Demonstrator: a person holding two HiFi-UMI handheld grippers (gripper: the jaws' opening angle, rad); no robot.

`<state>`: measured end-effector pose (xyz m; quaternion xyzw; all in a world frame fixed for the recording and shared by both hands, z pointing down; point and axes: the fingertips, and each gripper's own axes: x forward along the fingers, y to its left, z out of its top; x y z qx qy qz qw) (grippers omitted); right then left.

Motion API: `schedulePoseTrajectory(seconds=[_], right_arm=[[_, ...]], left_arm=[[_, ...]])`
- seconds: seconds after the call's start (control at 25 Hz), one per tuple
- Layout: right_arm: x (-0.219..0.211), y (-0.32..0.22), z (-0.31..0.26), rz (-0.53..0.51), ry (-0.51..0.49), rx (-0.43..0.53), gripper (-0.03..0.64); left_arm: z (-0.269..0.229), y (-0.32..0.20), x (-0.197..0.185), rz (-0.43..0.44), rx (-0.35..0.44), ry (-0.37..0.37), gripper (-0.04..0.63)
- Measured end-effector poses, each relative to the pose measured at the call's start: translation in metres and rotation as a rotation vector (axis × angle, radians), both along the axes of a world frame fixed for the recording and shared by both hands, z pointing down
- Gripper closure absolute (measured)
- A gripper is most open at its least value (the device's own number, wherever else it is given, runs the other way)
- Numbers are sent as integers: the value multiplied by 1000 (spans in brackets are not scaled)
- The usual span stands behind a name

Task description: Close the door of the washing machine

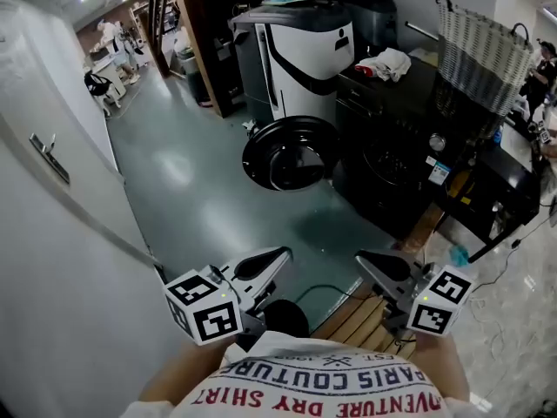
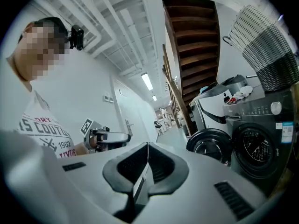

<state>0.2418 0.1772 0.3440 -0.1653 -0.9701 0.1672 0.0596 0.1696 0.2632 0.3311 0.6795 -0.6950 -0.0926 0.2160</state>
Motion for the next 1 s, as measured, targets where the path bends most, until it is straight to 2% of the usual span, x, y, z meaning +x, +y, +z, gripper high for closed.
schedulePoseTrajectory(seconds=[0.2, 0.36, 0.6, 0.72, 0.8, 1.0], right_arm=[[-46, 3, 15, -36, 39, -29, 594], [-87, 2, 41, -71, 112, -47, 594], [-177, -13, 65, -76, 218, -61, 594], [-224, -18, 57, -67, 269, -76, 594], [-252, -21, 47, -55, 294, -70, 594], [-292, -22, 20, -33, 331, -38, 594]], left_arm=[[14, 6, -43, -54, -17, 34, 571], [39, 2, -84, -79, -55, 96, 571], [58, -15, -177, -101, -84, 164, 571], [55, -18, -222, -108, -109, 199, 571], [45, -17, -251, -107, -128, 196, 571], [17, -9, -309, -128, -149, 189, 571]])
